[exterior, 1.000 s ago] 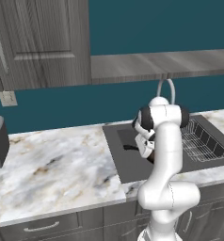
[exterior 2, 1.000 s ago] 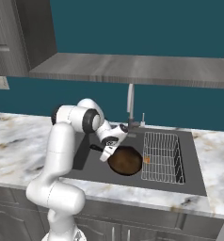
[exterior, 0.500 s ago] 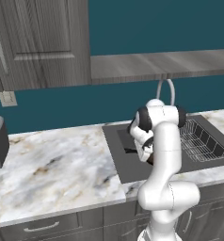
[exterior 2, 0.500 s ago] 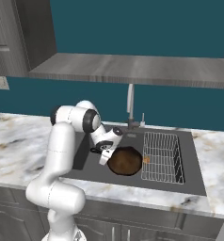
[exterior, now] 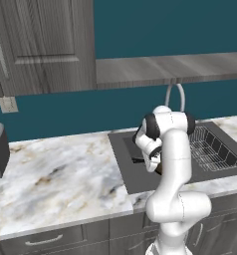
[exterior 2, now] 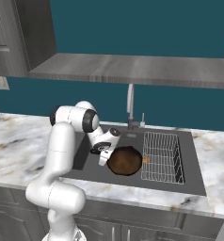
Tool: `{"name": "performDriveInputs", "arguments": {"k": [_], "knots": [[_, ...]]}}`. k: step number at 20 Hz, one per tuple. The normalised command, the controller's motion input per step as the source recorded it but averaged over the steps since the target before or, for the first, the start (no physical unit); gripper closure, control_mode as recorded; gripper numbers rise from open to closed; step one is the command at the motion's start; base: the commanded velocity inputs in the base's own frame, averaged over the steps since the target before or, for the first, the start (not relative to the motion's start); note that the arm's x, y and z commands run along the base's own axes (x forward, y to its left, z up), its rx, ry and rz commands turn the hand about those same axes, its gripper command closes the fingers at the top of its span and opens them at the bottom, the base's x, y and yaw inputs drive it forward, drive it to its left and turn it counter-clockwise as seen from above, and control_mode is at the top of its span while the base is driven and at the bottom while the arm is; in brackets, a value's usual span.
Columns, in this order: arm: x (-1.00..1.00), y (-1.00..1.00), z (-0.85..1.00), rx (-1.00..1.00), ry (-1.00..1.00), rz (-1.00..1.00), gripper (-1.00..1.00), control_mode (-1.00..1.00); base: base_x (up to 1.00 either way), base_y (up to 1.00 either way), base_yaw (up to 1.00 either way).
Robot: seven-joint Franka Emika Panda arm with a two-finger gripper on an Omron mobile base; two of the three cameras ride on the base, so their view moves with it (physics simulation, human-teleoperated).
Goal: Pick the cup and pan and place them in the sink. Then turn on the water.
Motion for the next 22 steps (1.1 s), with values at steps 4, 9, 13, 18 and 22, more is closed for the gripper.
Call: {"name": "performDriveInputs", "arguments": {"k": [4,9,13,18,22], "knots": [[0.00,0.16,-0.15,0.00,0.10,0.00,-1.00,-1.00,0.00,0.00,0.00],[0.00,0.00,0.32,0.00,0.01,0.00,-1.00,-1.00,0.00,0.00,0.00],[0.00,0.02,0.76,-0.07,0.04,0.00,-1.00,-1.00,0.00,0.00,0.00],[-0.16,0.14,0.81,-0.16,0.00,0.00,-1.00,-1.00,0.00,0.00,0.00],[-0.40,0.20,0.99,-0.28,-0.06,0.00,-1.00,-1.00,0.00,0.00,0.00]]}}
